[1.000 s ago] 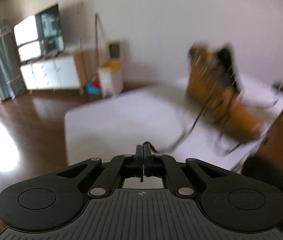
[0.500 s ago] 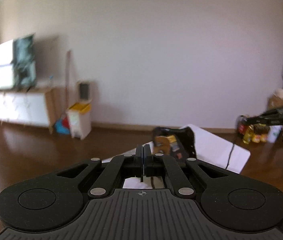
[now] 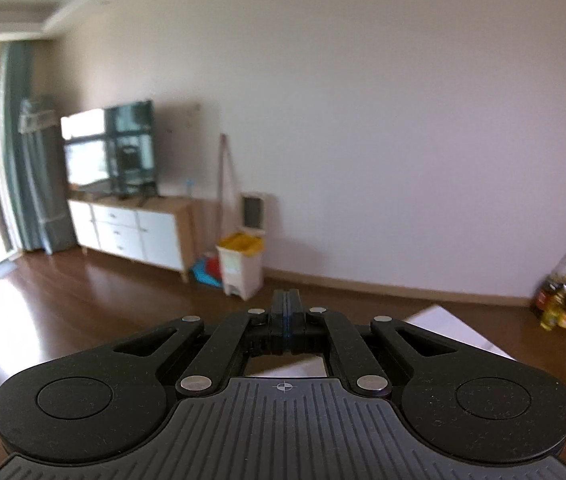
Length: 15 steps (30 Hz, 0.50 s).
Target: Lace up shoes with both hands
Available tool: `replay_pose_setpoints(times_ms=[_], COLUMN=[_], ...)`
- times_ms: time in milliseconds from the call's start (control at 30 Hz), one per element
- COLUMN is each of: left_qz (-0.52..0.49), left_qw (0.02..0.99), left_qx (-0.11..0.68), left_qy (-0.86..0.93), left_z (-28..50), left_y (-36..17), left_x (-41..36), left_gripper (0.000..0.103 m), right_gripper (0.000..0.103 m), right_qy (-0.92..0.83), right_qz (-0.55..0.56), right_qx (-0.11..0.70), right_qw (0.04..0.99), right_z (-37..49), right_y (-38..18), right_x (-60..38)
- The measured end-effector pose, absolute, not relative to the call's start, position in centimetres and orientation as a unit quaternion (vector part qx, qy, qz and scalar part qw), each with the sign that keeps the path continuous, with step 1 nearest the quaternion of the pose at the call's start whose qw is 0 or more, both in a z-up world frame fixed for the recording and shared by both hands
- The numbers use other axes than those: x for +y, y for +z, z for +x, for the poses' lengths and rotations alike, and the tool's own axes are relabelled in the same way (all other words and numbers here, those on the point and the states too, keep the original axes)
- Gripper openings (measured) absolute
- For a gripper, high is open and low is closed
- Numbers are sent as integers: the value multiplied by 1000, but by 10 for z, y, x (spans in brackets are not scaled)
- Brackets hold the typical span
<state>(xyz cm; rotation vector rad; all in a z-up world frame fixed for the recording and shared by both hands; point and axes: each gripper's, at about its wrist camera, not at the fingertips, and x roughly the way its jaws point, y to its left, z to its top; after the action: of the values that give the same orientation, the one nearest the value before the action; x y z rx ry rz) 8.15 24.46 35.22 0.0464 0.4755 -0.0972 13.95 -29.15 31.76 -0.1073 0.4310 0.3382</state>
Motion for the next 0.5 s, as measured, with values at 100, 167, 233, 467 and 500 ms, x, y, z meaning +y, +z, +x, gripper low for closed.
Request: replay_pose_setpoints(times_ms=[100,167,233,467,500], left_qz=[32,18,23,-3,-18], left_qw=[957,949,936,902,898], left_qx=[281,309,345,426,437], left_qy=[-61,-67,-68,-62,-57], left_z=[88,91,95,96,101], left_y=[303,260,200,68,50], left_x=[233,231,220,214,213], left_gripper=[0,0,0,11,11], right_gripper=[2,2,2,2,2], right_qy=[178,182,183,196,197], right_qz=[-51,-44,-35,-44,-46], right_qx=[237,252,280,360,369], right_qw=[954,950,942,911,907], right_z=[135,135,139,151,152], right_y=[295,281,260,196,189], right_x=[-288,-286,-283,-252,-247])
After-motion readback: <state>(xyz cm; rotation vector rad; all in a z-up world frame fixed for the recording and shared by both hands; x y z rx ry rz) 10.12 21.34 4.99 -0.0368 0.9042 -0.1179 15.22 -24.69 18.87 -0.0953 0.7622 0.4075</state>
